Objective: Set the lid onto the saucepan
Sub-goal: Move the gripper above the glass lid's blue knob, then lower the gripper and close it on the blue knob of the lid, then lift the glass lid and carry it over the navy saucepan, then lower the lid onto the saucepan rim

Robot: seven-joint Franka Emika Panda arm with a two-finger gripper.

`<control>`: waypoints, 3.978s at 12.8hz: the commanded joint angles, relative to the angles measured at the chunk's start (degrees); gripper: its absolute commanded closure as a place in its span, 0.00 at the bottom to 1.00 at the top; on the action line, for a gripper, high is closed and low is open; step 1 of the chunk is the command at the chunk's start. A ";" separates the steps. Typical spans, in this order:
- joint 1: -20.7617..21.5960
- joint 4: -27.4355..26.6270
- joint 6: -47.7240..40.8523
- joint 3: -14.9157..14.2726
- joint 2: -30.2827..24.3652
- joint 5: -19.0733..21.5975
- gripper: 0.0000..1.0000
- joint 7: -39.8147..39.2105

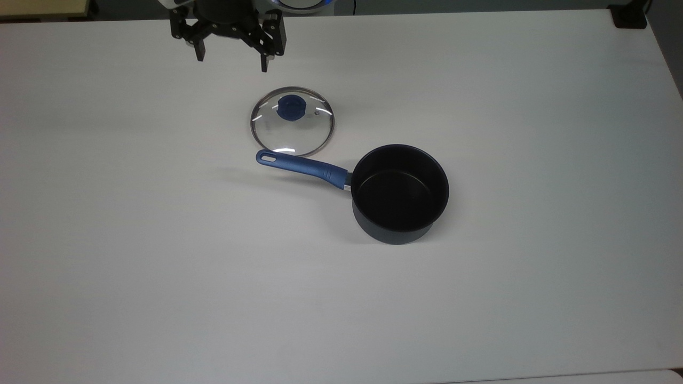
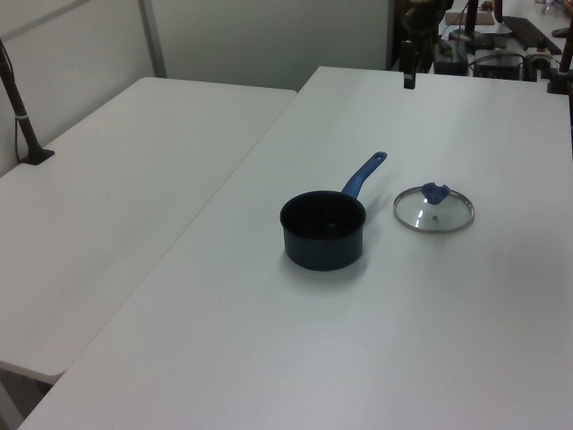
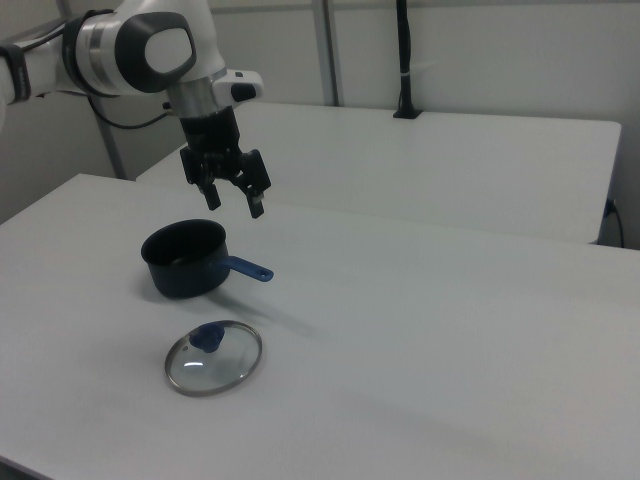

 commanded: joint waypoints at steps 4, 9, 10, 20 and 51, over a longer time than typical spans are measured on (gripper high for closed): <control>2.39 -7.81 -1.49 1.76 1.24 1.01 0.00 -3.66; 3.80 -26.17 13.95 1.85 0.71 -1.53 0.00 -3.74; 3.71 -28.20 16.50 1.85 0.71 -1.54 0.00 -3.66; 4.50 -28.66 22.42 1.85 2.38 -1.45 0.44 0.13; 18.83 26.71 5.10 1.23 31.21 3.65 0.54 31.06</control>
